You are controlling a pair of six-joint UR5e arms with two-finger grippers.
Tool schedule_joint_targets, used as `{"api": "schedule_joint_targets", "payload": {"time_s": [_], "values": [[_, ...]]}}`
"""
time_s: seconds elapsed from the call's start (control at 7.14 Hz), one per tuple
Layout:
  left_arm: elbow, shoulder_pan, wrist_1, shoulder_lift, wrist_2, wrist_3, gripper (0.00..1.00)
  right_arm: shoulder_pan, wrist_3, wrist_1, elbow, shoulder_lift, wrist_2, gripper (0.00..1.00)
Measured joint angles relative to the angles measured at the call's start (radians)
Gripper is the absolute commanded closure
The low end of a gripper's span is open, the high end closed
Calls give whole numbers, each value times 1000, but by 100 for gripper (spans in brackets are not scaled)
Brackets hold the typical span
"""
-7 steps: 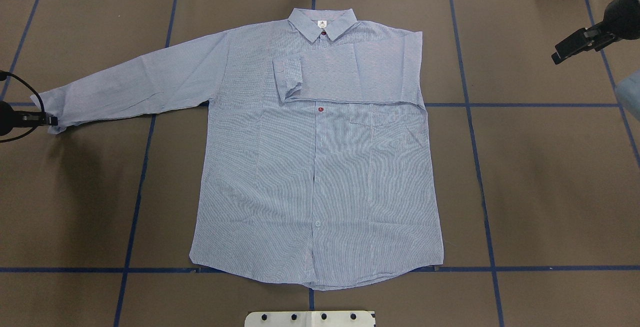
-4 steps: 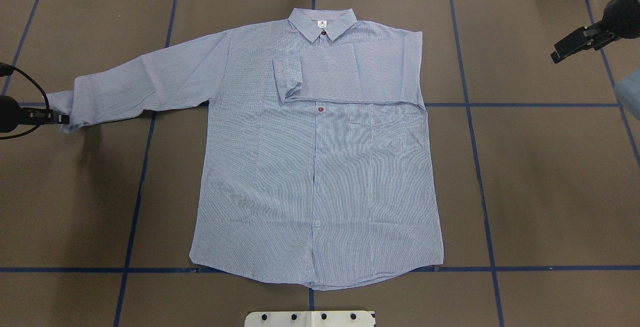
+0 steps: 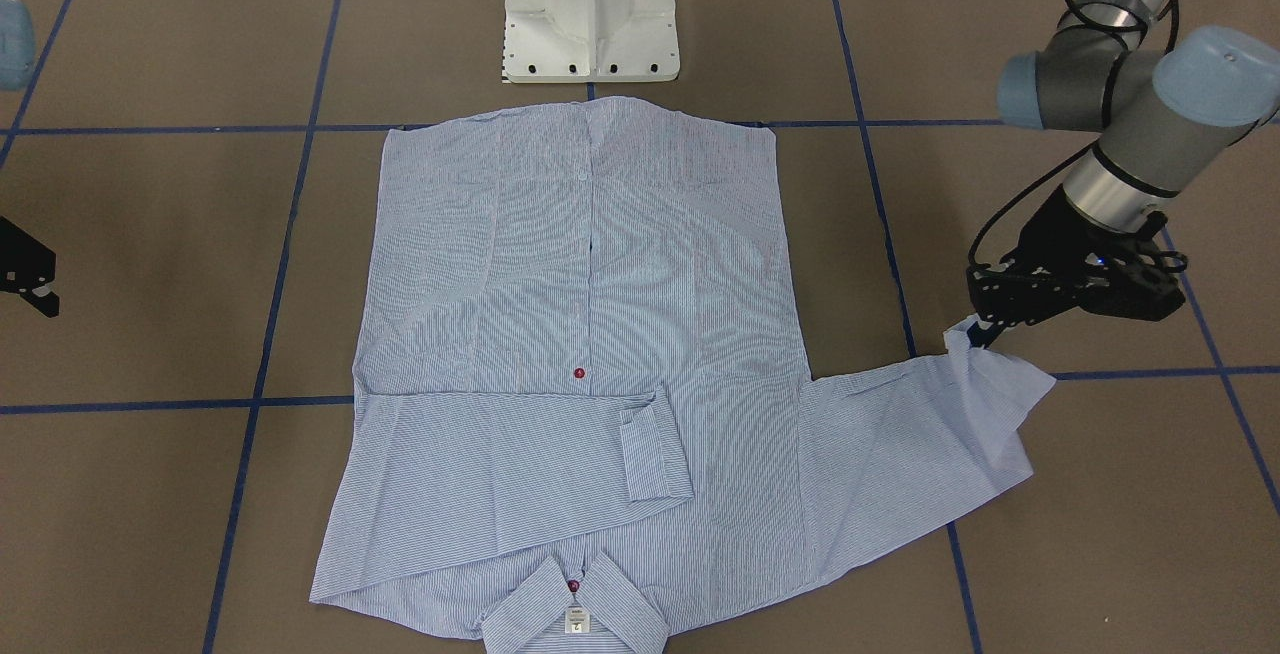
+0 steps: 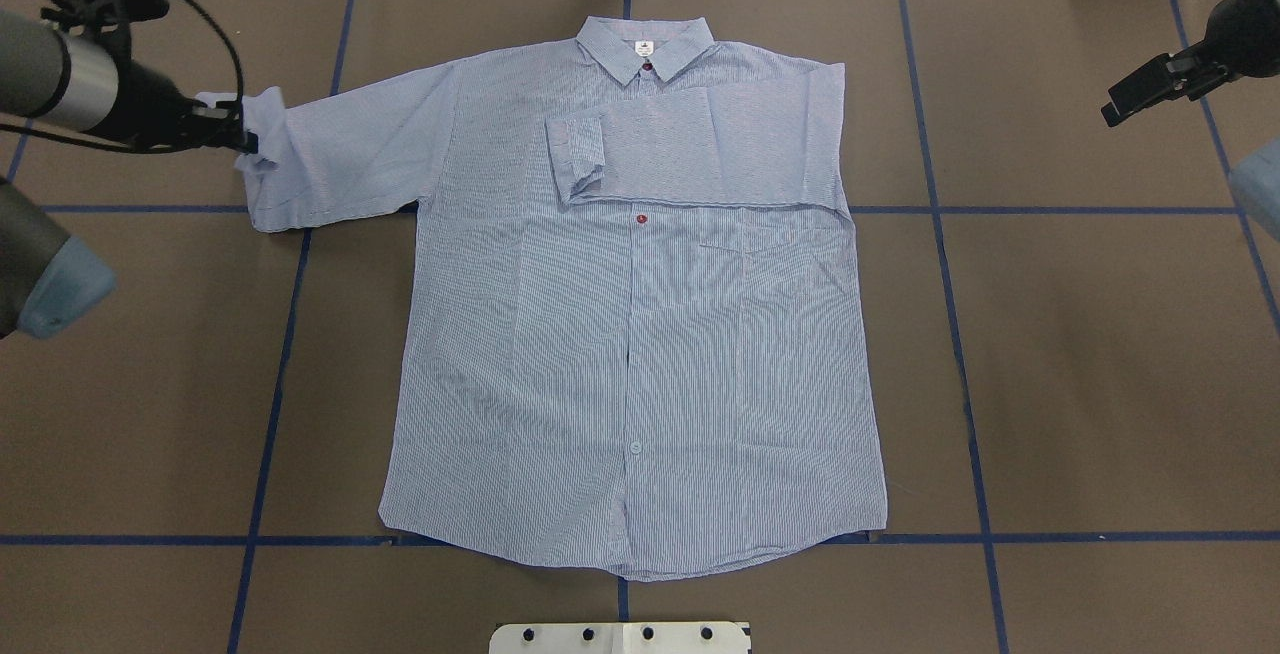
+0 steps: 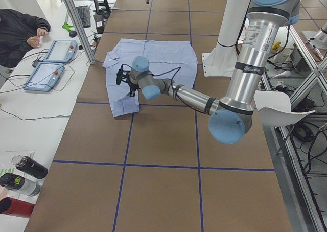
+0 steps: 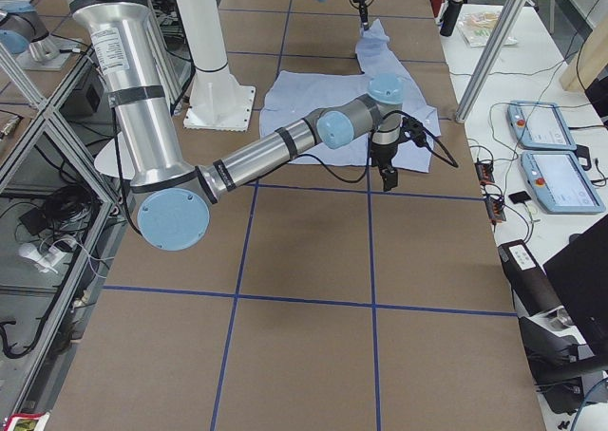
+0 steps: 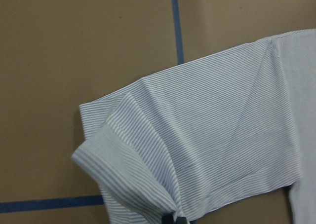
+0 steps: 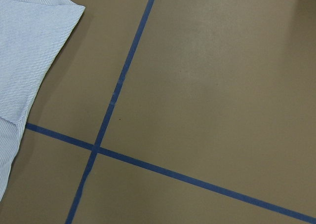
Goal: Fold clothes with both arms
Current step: 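Carry the sleeve cuff with the left gripper across toward the collar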
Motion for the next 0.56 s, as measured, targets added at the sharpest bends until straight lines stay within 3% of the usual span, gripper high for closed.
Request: {"api": "schedule_joint_targets", "payload": {"time_s": [0.28,0.56], "values": [[12,103,223,-231,47,-135,100,0,0,-1,-1,0,1,0],[155,169,284,-458,92,-251,100,0,1,-1,-1,0,0,0]]}}
